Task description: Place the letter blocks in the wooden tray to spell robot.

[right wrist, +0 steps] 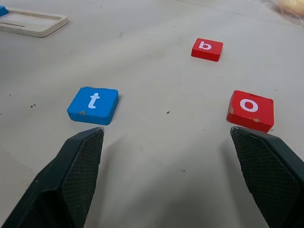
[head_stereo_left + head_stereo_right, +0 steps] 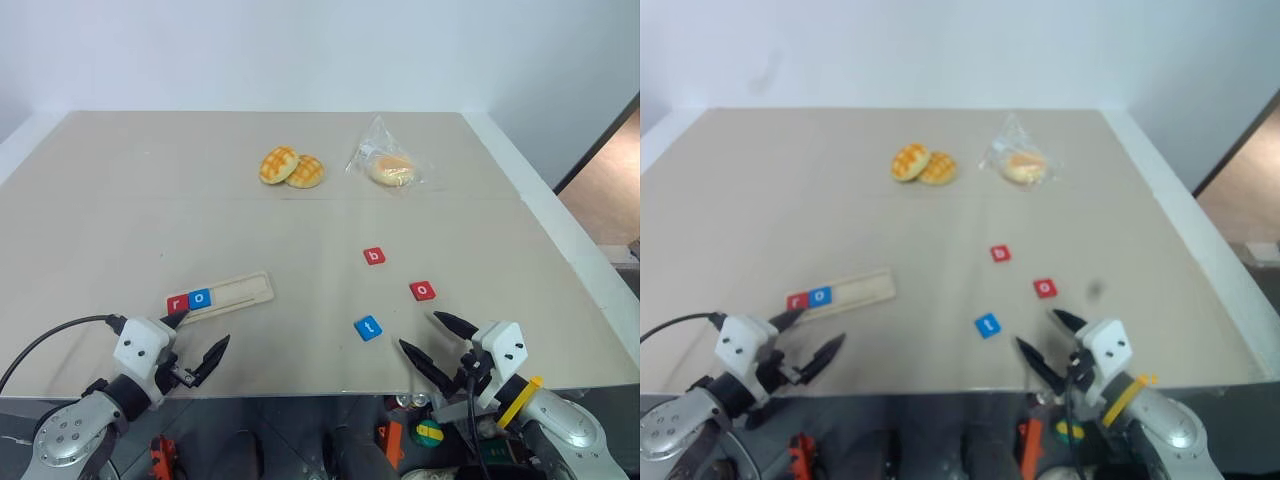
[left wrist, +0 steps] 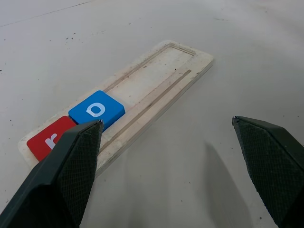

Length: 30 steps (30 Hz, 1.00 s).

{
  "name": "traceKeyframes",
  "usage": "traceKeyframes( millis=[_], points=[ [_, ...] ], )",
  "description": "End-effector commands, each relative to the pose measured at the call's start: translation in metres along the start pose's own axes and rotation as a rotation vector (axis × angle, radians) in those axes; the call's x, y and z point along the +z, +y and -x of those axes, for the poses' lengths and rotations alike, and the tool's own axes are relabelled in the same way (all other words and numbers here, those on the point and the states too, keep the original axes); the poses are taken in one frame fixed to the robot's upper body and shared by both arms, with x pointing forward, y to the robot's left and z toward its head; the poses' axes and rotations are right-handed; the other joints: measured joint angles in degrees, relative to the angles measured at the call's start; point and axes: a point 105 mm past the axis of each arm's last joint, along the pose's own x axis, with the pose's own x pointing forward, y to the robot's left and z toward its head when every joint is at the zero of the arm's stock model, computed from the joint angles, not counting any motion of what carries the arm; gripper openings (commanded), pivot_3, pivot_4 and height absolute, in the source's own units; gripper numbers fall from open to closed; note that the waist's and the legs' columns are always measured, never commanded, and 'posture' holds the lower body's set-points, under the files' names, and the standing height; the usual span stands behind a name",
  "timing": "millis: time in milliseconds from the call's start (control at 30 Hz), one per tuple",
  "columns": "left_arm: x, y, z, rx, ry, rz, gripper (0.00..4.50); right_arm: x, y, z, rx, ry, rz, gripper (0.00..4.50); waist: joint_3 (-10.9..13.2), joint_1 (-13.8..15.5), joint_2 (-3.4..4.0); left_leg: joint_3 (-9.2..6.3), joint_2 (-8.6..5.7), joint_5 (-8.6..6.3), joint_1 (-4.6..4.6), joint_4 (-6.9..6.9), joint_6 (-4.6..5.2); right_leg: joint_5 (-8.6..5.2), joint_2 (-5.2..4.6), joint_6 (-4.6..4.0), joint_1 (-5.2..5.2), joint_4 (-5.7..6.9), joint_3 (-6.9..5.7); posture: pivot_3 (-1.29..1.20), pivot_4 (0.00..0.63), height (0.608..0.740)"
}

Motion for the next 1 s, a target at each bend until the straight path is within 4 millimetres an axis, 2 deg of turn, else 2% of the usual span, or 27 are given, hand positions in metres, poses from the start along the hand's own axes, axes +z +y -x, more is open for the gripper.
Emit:
traceKeyframes(
  millis=[33,133,567,633,700,800,867,1000],
  points=[
    [0.014,-0.015,-0.002,-0.086,-0.052,-0.026,4.5,0.01,-0.003,0.001,0.011,-0.025,0.043,4.43,0.0,0.0,0.0,0.0,0.0,0.0,0.0,0.0,0.0,0.0,0.0,0.0,0.0,0.0,0.0,0.0,0.15,0.74],
    [0.017,-0.03,-0.004,-0.198,-0.075,-0.004,4.5,0.014,-0.001,0.0,0.032,-0.029,0.059,4.43,0.0,0.0,0.0,0.03,-0.02,0.0,0.01,0.0,0.0,0.0,-0.01,0.0,0.01,0.0,0.02,0.0,0.15,0.74],
    [0.022,-0.04,-0.006,-0.34,-0.071,-0.03,4.5,0.019,0.002,-0.004,0.114,-0.041,0.105,4.43,0.0,0.0,0.01,0.1,-0.02,0.0,0.02,0.0,0.0,0.0,0.0,-0.01,0.01,0.0,0.06,0.0,0.15,0.74],
    [0.026,-0.028,-0.012,-0.268,-0.098,-0.032,4.5,0.025,-0.002,-0.007,0.088,-0.069,0.098,4.43,0.0,0.02,0.01,0.09,-0.02,0.0,0.02,0.01,0.0,0.01,0.0,-0.01,0.02,0.0,0.05,0.0,0.15,0.74],
    [0.034,-0.004,-0.021,-0.162,-0.132,-0.037,4.5,0.035,-0.004,-0.015,0.078,-0.11,0.09,4.43,0.0,0.04,0.02,0.06,-0.02,0.01,0.04,0.02,0.02,0.02,0.02,-0.01,0.05,0.01,0.03,0.0,0.15,0.74],
    [0.043,0.019,-0.035,-0.137,-0.146,-0.111,4.5,0.05,0.0,-0.028,0.117,-0.151,0.095,4.43,0.0,0.04,0.01,0.03,0.0,0.08,0.07,0.09,0.13,0.17,0.09,-0.05,0.08,0.04,-0.01,0.0,0.15,0.74],
    [0.045,0.029,-0.05,-0.238,-0.116,-0.215,4.5,0.058,0.011,-0.04,0.197,-0.167,0.124,4.43,0.0,0.03,0.01,0.01,0.01,0.13,0.08,0.09,0.18,0.24,0.15,-0.11,0.08,0.04,-0.02,0.0,0.15,0.74],
    [0.042,0.042,-0.066,-0.45,-0.002,-0.242,4.5,0.071,0.029,-0.057,0.337,-0.205,0.141,4.43,0.02,0.01,0.04,-0.02,0.02,0.17,0.05,0.06,0.19,0.28,0.23,-0.16,0.02,0.05,-0.06,0.0,0.15,0.74]
  ],
)
